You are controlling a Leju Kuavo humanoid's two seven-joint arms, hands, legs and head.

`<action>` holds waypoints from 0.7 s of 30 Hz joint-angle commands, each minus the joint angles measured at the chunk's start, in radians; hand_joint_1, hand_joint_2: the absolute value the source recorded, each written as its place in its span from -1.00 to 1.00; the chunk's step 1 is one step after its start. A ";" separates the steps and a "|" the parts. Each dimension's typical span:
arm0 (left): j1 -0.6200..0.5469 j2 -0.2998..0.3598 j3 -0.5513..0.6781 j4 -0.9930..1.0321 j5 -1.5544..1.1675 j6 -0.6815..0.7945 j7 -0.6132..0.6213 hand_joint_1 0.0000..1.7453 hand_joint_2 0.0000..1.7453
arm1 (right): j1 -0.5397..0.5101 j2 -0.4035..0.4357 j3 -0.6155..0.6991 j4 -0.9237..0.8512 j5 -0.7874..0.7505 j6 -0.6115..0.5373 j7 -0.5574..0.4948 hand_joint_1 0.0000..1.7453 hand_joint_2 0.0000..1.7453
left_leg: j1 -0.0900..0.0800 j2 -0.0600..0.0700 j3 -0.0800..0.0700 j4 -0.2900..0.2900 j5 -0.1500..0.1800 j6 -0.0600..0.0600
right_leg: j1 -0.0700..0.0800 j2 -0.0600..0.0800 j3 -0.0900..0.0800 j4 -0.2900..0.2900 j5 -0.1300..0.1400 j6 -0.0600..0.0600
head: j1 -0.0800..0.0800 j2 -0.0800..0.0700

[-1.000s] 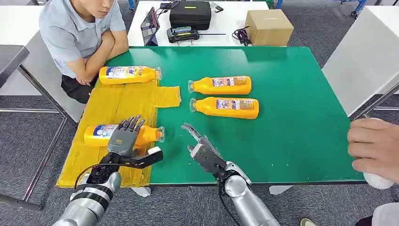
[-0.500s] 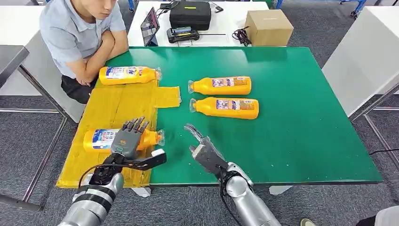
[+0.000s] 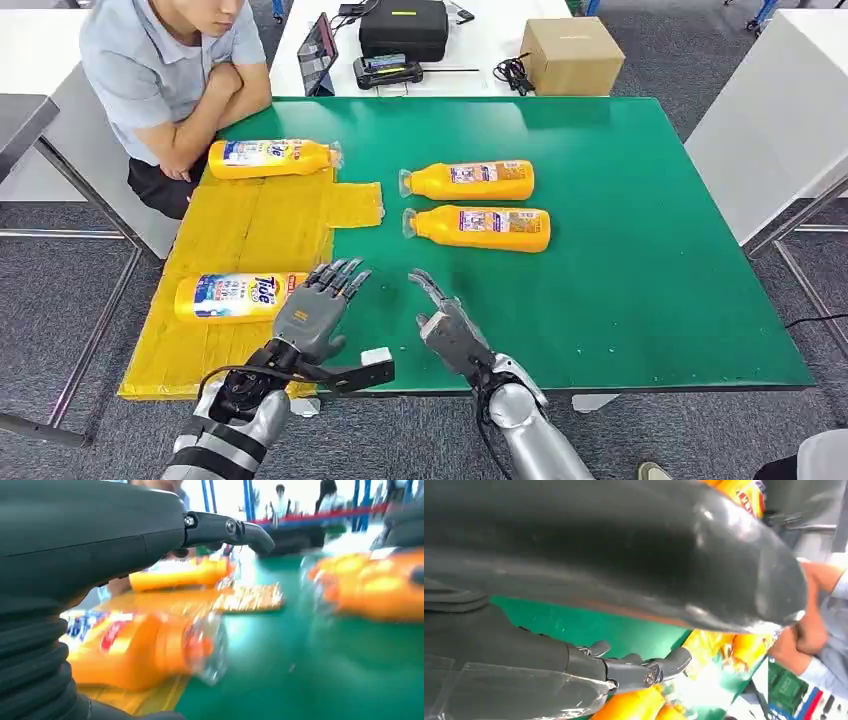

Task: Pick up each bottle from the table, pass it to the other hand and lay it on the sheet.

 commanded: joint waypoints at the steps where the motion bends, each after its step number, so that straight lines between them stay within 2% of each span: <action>1: 0.149 -0.040 -0.039 -0.384 0.032 0.122 -0.019 -1.00 1.00 | 0.077 0.016 -0.054 -0.272 0.231 -0.179 0.051 -1.00 -1.00 | 0.000 0.001 -0.001 0.002 -0.002 -0.001 | 0.000 0.000 -0.001 0.002 -0.002 -0.001 | 0.000 0.000; 2: 0.170 -0.053 -0.041 -0.429 0.053 0.138 -0.036 -1.00 1.00 | 0.088 0.001 -0.045 -0.327 0.360 -0.243 0.082 -1.00 -1.00 | 0.001 0.001 -0.001 0.002 -0.002 -0.001 | 0.001 0.000 -0.001 0.002 -0.001 -0.002 | 0.000 0.000; 3: 0.199 -0.067 -0.053 -0.474 0.183 0.126 -0.093 -1.00 1.00 | 0.094 -0.030 -0.034 -0.368 0.553 -0.314 0.147 -1.00 -1.00 | 0.001 0.001 -0.001 0.004 -0.003 -0.001 | 0.001 0.001 -0.001 0.003 -0.003 -0.002 | 0.000 0.000; 4: 0.208 -0.069 -0.054 -0.488 0.185 0.126 -0.095 -1.00 1.00 | 0.100 -0.036 -0.042 -0.382 0.553 -0.314 0.147 -1.00 -1.00 | 0.000 0.001 -0.001 0.002 -0.002 -0.001 | 0.000 0.000 -0.001 0.002 -0.002 -0.002 | 0.000 0.000; 5: 0.231 -0.084 -0.050 -0.512 0.305 0.112 -0.129 -1.00 1.00 | 0.100 -0.058 -0.056 -0.385 0.720 -0.355 0.231 -1.00 1.00 | 0.001 0.000 -0.003 0.003 -0.002 -0.001 | 0.001 0.000 -0.002 0.001 -0.002 -0.001 | 0.000 0.000; 6: 0.257 -0.095 -0.041 -0.531 0.397 0.110 -0.165 -1.00 1.00 | 0.090 -0.072 -0.101 -0.365 0.789 -0.356 0.268 -1.00 1.00 | 0.001 0.000 -0.001 0.002 -0.003 -0.001 | 0.001 0.000 0.000 0.002 -0.002 -0.002 | 0.000 0.000; 7: 0.268 -0.097 -0.035 -0.535 0.405 0.113 -0.177 -1.00 1.00 | 0.083 -0.073 -0.129 -0.348 0.790 -0.355 0.252 -1.00 1.00 | 0.000 0.000 -0.001 0.001 -0.002 -0.001 | 0.000 -0.001 -0.001 0.000 -0.001 -0.001 | 0.000 0.000; 9: 0.300 -0.120 -0.004 -0.545 0.597 0.065 -0.225 -1.00 1.00 | 0.057 -0.085 -0.199 -0.297 0.857 -0.380 0.269 -1.00 1.00 | 0.000 0.000 0.000 0.001 -0.002 -0.001 | 0.000 -0.001 0.000 -0.001 -0.001 -0.001 | 0.000 0.000; 12: 0.312 -0.143 0.026 -0.540 0.649 0.051 -0.252 -1.00 1.00 | 0.036 -0.086 -0.259 -0.261 0.882 -0.373 0.259 -1.00 1.00 | 0.000 0.000 0.001 0.000 -0.001 -0.001 | 0.000 -0.001 0.001 -0.001 -0.001 -0.002 | 0.000 0.000; 16: 0.318 -0.145 0.024 -0.547 0.657 0.051 -0.271 -1.00 1.00 | 0.015 -0.078 -0.283 -0.239 0.844 -0.351 0.242 -1.00 1.00 | -0.001 0.002 0.000 0.001 -0.002 -0.001 | 0.000 0.001 0.000 -0.001 0.000 -0.002 | 0.000 0.000; 17: 0.322 -0.149 0.031 -0.554 0.669 0.050 -0.274 -1.00 1.00 | 0.015 -0.059 -0.306 -0.239 0.757 -0.313 0.206 -1.00 1.00 | -0.001 0.001 0.000 0.001 -0.002 -0.001 | 0.000 0.001 0.000 -0.001 0.000 -0.002 | 0.000 0.000; 18: 0.323 -0.150 0.033 -0.555 0.670 0.049 -0.274 -1.00 1.00 | 0.016 -0.054 -0.313 -0.240 0.735 -0.303 0.198 -1.00 1.00 | -0.001 0.001 0.000 0.000 -0.001 -0.001 | 0.000 0.000 0.000 -0.001 0.000 -0.001 | 0.000 0.000; 21: 0.322 -0.153 0.039 -0.569 0.683 0.039 -0.273 -1.00 1.00 | 0.022 -0.048 -0.311 -0.246 0.755 -0.306 0.203 -1.00 1.00 | 0.000 0.002 0.001 0.000 -0.002 -0.001 | 0.001 0.001 0.001 -0.001 -0.001 -0.002 | 0.000 0.000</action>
